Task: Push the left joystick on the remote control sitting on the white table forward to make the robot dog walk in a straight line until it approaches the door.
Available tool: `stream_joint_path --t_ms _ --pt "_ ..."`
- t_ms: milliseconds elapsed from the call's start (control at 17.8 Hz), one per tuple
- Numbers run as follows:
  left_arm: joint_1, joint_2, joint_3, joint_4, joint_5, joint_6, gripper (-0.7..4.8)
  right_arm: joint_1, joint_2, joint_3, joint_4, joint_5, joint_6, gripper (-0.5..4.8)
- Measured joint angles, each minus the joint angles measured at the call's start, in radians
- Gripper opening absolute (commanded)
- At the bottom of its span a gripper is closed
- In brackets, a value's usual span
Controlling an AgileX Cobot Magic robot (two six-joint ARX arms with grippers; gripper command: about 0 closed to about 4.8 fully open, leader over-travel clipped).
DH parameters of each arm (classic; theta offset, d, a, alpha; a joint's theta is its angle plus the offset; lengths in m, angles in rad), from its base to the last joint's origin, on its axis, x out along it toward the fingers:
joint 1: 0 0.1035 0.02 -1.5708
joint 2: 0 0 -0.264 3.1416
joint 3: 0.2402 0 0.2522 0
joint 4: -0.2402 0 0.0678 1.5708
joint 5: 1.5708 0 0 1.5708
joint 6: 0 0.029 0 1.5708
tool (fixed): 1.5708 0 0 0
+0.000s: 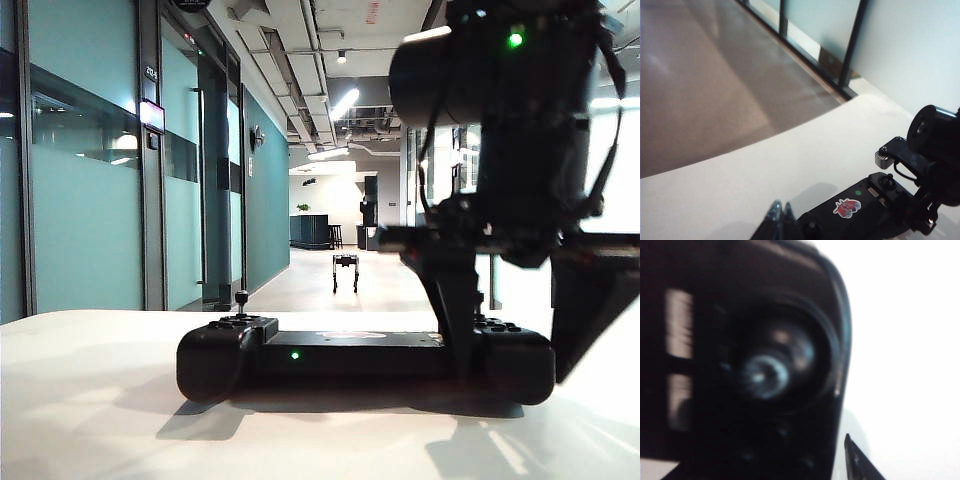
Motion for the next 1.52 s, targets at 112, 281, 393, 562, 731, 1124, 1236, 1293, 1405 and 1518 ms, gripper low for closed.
stream_joint_path --t_ms 112,281,393,562,731,1124,1236,1293,1405,1518 --pt "0.0 -0.036 0.0 -0.036 -0.023 0.0 -0.05 0.0 -0.018 0.031 -0.029 -0.001 -0.008 3.46" --pt "0.0 -0.076 0.0 -0.09 -0.026 0.0 -0.05 0.004 -0.099 0.067 -0.069 0.0 -0.011 3.44" --pt "0.0 -0.095 0.0 -0.106 -0.026 0.0 -0.05 0.005 -0.154 0.093 -0.119 -0.003 -0.011 1.09" --pt "0.0 -0.124 -0.003 -0.121 -0.026 0.0 -0.05 0.005 -0.264 0.143 -0.188 -0.029 -0.076 -0.01" --pt "0.0 -0.176 -0.049 -0.121 -0.026 0.001 -0.05 0.008 -0.347 0.14 -0.198 -0.028 -0.204 -0.01" --pt "0.0 -0.428 -0.248 -0.06 -0.068 0.001 -0.05 0.008 -0.685 -0.108 0.233 -0.021 -0.398 -0.01" --pt "0.0 -0.482 -0.302 -0.055 -0.076 0.001 -0.05 0.008 -0.747 -0.154 0.28 -0.021 -0.404 -0.01" --pt "0.0 -0.513 -0.334 -0.042 -0.087 0.002 -0.05 0.008 -0.757 -0.156 0.279 -0.021 -0.405 -0.01" --pt "0.0 -0.566 -0.394 0.009 -0.119 0.001 -0.05 0.008 -0.761 -0.158 0.283 -0.021 -0.405 -0.01" --pt "0.0 -0.588 -0.439 0.074 -0.157 0.001 -0.05 0.008 -0.758 -0.159 0.286 -0.021 -0.405 -0.01"
